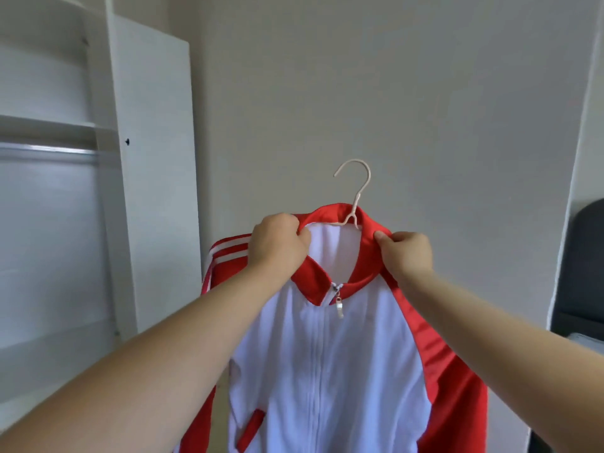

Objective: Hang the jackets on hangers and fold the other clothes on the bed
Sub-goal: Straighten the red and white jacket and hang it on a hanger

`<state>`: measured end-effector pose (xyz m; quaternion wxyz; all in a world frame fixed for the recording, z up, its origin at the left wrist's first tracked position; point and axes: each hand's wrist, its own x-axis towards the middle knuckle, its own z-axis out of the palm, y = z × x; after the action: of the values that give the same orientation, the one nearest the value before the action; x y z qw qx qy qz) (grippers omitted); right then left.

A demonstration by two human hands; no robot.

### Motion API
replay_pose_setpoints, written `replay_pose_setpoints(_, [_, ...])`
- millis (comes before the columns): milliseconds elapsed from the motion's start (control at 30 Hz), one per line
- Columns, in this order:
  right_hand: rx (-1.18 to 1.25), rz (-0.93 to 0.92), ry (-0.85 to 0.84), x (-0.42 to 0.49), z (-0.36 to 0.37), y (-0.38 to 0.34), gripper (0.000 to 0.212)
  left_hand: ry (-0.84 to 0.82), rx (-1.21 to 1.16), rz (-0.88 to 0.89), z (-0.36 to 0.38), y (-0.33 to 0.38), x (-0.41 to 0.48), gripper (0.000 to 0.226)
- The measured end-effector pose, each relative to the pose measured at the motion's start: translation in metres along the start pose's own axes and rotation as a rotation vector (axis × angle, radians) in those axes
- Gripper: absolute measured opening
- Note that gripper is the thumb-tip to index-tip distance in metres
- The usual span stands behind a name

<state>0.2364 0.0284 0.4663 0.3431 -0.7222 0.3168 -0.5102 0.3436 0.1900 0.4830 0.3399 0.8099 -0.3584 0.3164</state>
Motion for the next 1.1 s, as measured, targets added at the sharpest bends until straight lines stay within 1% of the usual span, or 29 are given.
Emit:
replay_pose_setpoints(33, [0.013,-0.027,0.048,0.0,0.001,-0.002,0.051,0.019,-0.026,0.051,0.001,0.0,-0.01,0.04])
replay_pose_setpoints(67, [0.016,-0.06,0.08,0.001,0.001,-0.003,0.051,-0.031,-0.019,0.109,0.006,0.0,-0.021,0.04])
replay_pose_setpoints(100, [0.005,-0.089,0.076,0.0,0.002,-0.003,0.049,-0.131,0.009,0.179,0.012,0.0,-0.032,0.037])
replay_pose_setpoints(167, [-0.055,-0.104,-0.039,-0.004,0.006,-0.002,0.041,-0.329,0.071,0.324,0.022,-0.005,-0.053,0.03])
replay_pose_setpoints(200, [-0.072,-0.086,-0.098,-0.005,0.006,0.002,0.037,-0.344,0.077,0.407,0.023,-0.011,-0.057,0.028])
replay_pose_setpoints(233, [-0.067,-0.062,-0.128,-0.006,0.006,0.006,0.036,-0.255,0.051,0.497,0.02,-0.019,-0.058,0.027])
replay_pose_setpoints(267, [-0.051,-0.047,-0.135,-0.006,0.004,0.011,0.038,-0.118,-0.009,0.535,0.016,-0.028,-0.057,0.027])
replay_pose_setpoints(300, [-0.045,-0.048,-0.132,-0.005,0.001,0.015,0.041,0.005,-0.07,0.504,0.012,-0.037,-0.054,0.026])
replay_pose_setpoints(333, [-0.053,-0.064,-0.128,-0.006,-0.001,0.019,0.043,0.078,-0.103,0.426,0.011,-0.045,-0.05,0.024])
replay_pose_setpoints(367, [-0.063,-0.087,-0.13,-0.006,-0.002,0.021,0.043,0.058,-0.12,0.329,0.01,-0.052,-0.045,0.024])
replay_pose_setpoints(433, [-0.055,-0.136,-0.146,-0.008,-0.003,0.023,0.039,-0.221,-0.259,0.131,0.008,-0.058,-0.038,0.04])
replay_pose_setpoints(467, [-0.034,-0.149,-0.154,-0.009,-0.002,0.023,0.038,-0.336,-0.359,0.059,0.007,-0.059,-0.034,0.043])
replay_pose_setpoints(533, [0.022,-0.151,-0.154,-0.01,-0.002,0.026,0.038,-0.422,-0.495,-0.013,0.0,-0.058,-0.028,0.037])
replay_pose_setpoints(567, [0.045,-0.145,-0.146,-0.01,-0.003,0.026,0.037,-0.462,-0.538,-0.054,-0.003,-0.059,-0.026,0.041])
replay_pose_setpoints(600, [0.053,-0.141,-0.137,-0.01,-0.004,0.028,0.035,-0.525,-0.572,-0.128,-0.006,-0.06,-0.025,0.047])
replay_pose_setpoints(633, [0.053,-0.135,-0.133,-0.01,-0.005,0.028,0.033,-0.585,-0.593,-0.215,-0.008,-0.061,-0.023,0.048])
replay_pose_setpoints(667, [0.037,-0.135,-0.14,-0.01,-0.005,0.029,0.03,-0.626,-0.616,-0.296,-0.009,-0.061,-0.024,0.045])
replay_pose_setpoints(733, [-0.046,-0.177,-0.153,-0.011,-0.005,0.028,0.022,-0.644,-0.66,-0.403,-0.004,-0.059,-0.025,0.034])
replay_pose_setpoints(767, [-0.101,-0.225,-0.111,-0.013,-0.006,0.027,0.016,-0.641,-0.659,-0.436,-0.002,-0.058,-0.026,0.024])
replay_pose_setpoints(800, [-0.143,-0.307,-0.031,-0.017,-0.007,0.025,0.016,-0.625,-0.659,-0.462,-0.001,-0.056,-0.027,0.02])
replay_pose_setpoints(833, [-0.163,-0.429,0.036,-0.024,-0.01,0.021,0.02,-0.602,-0.658,-0.489,0.001,-0.055,-0.027,0.023])
replay_pose_setpoints(867, [-0.145,-0.59,0.056,-0.032,-0.012,0.015,0.023,-0.575,-0.656,-0.515,0.004,-0.054,-0.027,0.024])
replay_pose_setpoints(900, [-0.132,-0.741,-0.01,-0.044,-0.014,0.009,0.025,-0.546,-0.656,-0.533,0.007,-0.053,-0.026,0.023])
replay_pose_setpoints(933, [-0.175,-0.858,-0.162,-0.054,-0.014,0.007,0.026,-0.523,-0.655,-0.552,0.009,-0.052,-0.025,0.026])
replay_pose_setpoints(967, [-0.323,-0.935,-0.352,-0.064,-0.012,0.006,0.029,-0.496,-0.663,-0.579,0.012,-0.052,-0.024,0.029])
replay_pose_setpoints(1000, [-0.571,-0.966,-0.533,-0.074,-0.008,0.007,0.03,-0.472,-0.675,-0.611,0.014,-0.051,-0.023,0.033])
replay_pose_setpoints(1033, [-0.817,-0.962,-0.667,-0.08,-0.005,0.009,0.027,-0.447,-0.694,-0.642,0.016,-0.052,-0.022,0.038])
replay_pose_setpoints(1067, [-0.942,-0.963,-0.712,-0.079,-0.003,0.013,0.022,-0.429,-0.709,-0.67,0.017,-0.053,-0.022,0.043])
replay_pose_setpoints(1100, [-0.983,-0.91,-0.708,-0.076,-0.005,0.01,0.018,-0.413,-0.716,-0.694,0.019,-0.055,-0.022,0.047])
